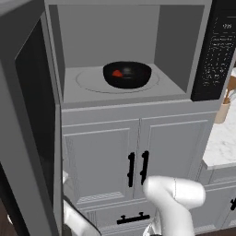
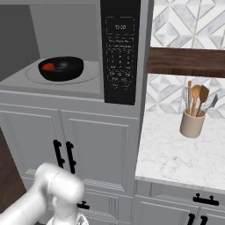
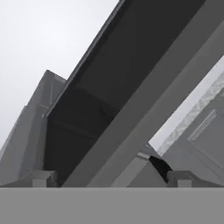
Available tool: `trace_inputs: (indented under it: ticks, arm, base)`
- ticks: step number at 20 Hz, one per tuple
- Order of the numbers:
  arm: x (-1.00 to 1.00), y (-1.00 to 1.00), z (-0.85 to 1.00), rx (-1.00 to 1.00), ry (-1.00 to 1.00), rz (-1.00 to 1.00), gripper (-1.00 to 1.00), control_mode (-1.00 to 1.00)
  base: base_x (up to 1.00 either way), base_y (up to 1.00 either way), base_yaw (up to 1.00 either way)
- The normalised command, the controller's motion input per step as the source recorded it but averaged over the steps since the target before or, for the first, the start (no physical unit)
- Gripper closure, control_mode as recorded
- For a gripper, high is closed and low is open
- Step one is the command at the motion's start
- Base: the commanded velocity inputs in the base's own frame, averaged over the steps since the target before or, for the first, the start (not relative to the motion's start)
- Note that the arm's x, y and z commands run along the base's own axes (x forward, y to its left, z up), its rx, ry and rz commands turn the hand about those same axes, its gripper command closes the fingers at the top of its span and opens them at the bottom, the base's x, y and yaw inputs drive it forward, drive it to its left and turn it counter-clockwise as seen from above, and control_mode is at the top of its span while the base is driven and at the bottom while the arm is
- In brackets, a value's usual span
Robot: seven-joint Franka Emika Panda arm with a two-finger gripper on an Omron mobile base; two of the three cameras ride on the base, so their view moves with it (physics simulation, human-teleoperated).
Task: Pick the bell pepper from the sink and place it in the bowl. Then pick the bowl and place it in the microwave. Then close the microwave door and press the start button.
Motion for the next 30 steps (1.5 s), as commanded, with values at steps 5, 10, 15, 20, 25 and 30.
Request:
trace_inputs:
  ticks: [5, 10, 15, 20, 25, 30]
  arm:
    - [-0.21, 0.06, 0.48, 0.30, -0.10, 0.02, -1.00, -1.00]
    - [-0.68, -0.28, 0.15, 0.25, -0.25, 0.00, -1.00, -1.00]
    - [-0.55, -0.72, 0.38, 0.29, -0.23, 0.00, -1.00, -1.00]
    - [-0.47, -0.93, 0.49, 0.27, -0.21, 0.00, -1.00, -1.00]
    - [-0.42, -0.99, 0.30, 0.27, -0.19, 0.09, -1.00, -1.00]
    - [-0.27, -1.00, 0.08, 0.27, -0.14, 0.24, -1.00, -1.00]
  base:
    - [0.00, 0.00, 0.00]
    - [0.00, 0.00, 0.00]
    - [0.00, 0.00, 0.00]
    - [0.00, 0.00, 0.00]
    - [0.00, 0.00, 0.00]
    - [0.00, 0.00, 0.00]
